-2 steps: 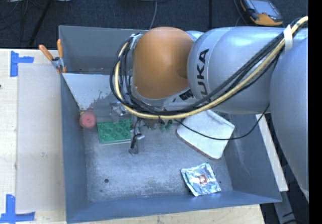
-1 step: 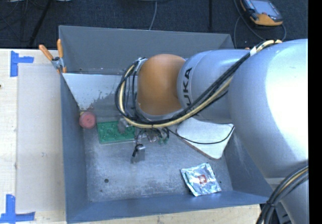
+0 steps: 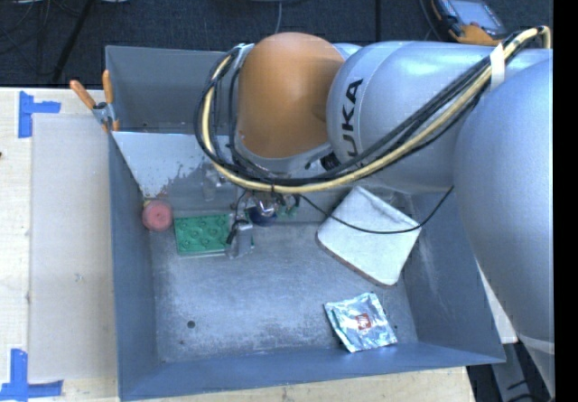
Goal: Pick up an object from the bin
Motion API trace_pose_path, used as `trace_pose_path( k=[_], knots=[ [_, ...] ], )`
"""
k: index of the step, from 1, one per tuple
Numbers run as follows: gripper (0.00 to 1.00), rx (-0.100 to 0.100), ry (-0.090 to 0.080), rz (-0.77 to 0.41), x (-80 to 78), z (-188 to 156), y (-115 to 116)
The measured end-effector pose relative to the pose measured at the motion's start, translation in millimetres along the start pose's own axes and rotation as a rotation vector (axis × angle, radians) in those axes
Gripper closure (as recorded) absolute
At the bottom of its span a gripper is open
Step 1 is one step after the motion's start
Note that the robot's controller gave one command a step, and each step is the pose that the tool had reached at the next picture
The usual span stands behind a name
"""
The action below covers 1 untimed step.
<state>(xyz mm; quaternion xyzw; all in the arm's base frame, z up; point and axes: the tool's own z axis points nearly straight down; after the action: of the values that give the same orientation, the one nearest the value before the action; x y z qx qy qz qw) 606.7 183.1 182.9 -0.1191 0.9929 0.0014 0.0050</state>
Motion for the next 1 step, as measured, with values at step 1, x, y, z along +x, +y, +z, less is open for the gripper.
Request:
trace_pose_path(
  k=[1],
  knots=[
    [0.00,0.003,0.018,0.021,8.5,86.7,-28.7]
  ],
)
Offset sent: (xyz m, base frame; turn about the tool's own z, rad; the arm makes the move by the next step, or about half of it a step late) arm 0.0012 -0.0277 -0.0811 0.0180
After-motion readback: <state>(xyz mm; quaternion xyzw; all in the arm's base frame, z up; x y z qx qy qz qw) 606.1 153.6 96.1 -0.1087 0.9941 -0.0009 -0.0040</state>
